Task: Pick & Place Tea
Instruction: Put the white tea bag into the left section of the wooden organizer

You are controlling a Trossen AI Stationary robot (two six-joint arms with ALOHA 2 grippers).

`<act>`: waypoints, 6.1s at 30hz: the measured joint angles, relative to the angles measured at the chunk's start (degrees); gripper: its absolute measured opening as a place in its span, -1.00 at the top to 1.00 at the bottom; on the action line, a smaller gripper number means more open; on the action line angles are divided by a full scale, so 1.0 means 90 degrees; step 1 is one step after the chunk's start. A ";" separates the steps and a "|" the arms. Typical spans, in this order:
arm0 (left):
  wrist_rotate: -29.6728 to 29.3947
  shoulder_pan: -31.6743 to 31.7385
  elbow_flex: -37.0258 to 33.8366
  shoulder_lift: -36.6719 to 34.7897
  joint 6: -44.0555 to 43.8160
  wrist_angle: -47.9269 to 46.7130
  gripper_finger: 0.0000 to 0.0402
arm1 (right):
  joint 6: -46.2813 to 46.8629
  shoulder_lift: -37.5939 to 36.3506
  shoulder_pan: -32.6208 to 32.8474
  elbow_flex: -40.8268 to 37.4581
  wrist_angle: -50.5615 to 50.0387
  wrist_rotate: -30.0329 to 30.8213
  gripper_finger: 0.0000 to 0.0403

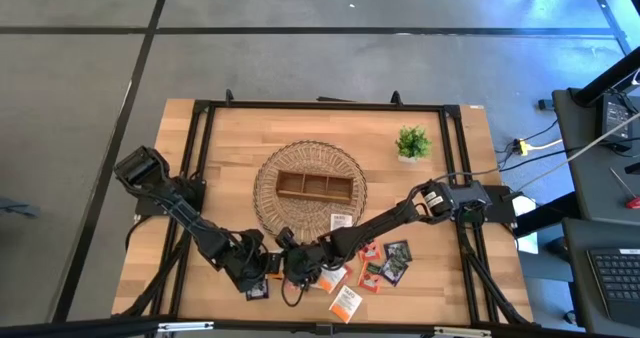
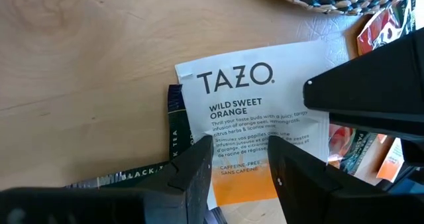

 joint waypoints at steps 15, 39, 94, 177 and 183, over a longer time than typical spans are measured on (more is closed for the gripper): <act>0.0010 0.0002 -0.0006 -0.0046 0.0175 -0.0014 0.28 | -0.0017 0.0000 0.0004 0.0000 -0.0054 0.0038 0.95; -0.2179 0.0034 -0.0007 -0.2312 0.2579 0.0010 0.28 | -0.0458 -0.1266 0.0157 0.0010 -0.2558 0.2984 0.98; 0.7602 0.5756 0.0005 -0.2523 0.7436 0.4641 0.28 | -0.3168 -0.4206 0.0854 0.0005 -0.3128 0.2137 0.97; 0.8587 0.6477 0.0002 -0.2518 0.8486 0.4036 0.99 | 0.0194 -0.4494 0.0073 0.0012 -0.5273 0.1039 0.54; 0.7998 0.7046 0.0002 -0.2521 1.0510 0.2176 0.99 | 0.1994 -0.4617 -0.0137 0.0010 -0.6264 0.0000 0.54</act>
